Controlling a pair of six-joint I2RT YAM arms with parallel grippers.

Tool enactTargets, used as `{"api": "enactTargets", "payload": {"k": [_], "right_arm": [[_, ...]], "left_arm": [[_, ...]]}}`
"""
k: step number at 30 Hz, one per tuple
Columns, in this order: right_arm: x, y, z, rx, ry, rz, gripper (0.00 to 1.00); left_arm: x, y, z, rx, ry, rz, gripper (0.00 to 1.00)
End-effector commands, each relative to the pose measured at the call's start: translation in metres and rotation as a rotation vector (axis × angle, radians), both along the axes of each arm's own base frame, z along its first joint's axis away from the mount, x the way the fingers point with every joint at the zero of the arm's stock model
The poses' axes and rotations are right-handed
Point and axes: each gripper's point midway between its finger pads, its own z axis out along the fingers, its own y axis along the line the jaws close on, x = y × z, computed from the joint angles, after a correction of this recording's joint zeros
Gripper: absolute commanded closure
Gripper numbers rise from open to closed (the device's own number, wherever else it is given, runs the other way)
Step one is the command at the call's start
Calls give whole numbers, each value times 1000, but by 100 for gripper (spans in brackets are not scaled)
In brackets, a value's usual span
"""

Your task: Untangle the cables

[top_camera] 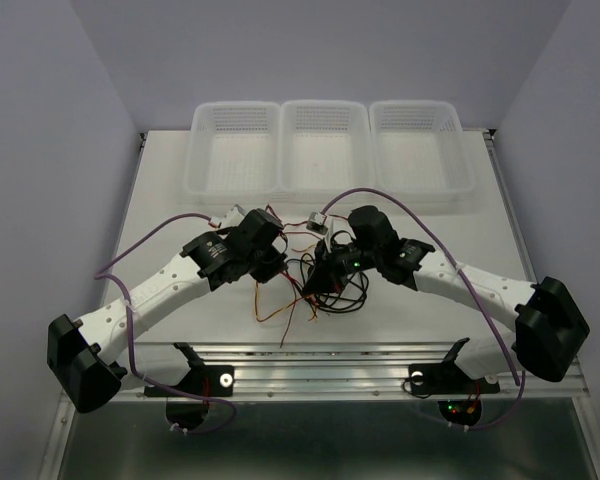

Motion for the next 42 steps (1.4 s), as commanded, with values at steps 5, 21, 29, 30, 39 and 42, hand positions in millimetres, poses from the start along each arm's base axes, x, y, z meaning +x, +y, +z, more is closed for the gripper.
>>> {"api": "enactTargets", "payload": {"k": [5, 21, 29, 30, 39, 42], "right_arm": [[5, 2, 17, 33, -48, -32, 99], [40, -2, 56, 23, -44, -295, 99], [43, 2, 37, -31, 23, -309, 99], [43, 3, 33, -40, 38, -308, 99], [66, 11, 38, -74, 81, -419, 99], [75, 14, 47, -62, 104, -454, 99]], "left_arm": [[2, 2, 3, 3, -24, -13, 100], [-6, -8, -15, 10, -93, -219, 14], [-11, -3, 24, -107, -305, -268, 1], [-12, 1, 27, -104, -316, -263, 1], [-36, 24, 1, -58, -292, -306, 1], [-41, 28, 2, -88, -315, -299, 1]]}}
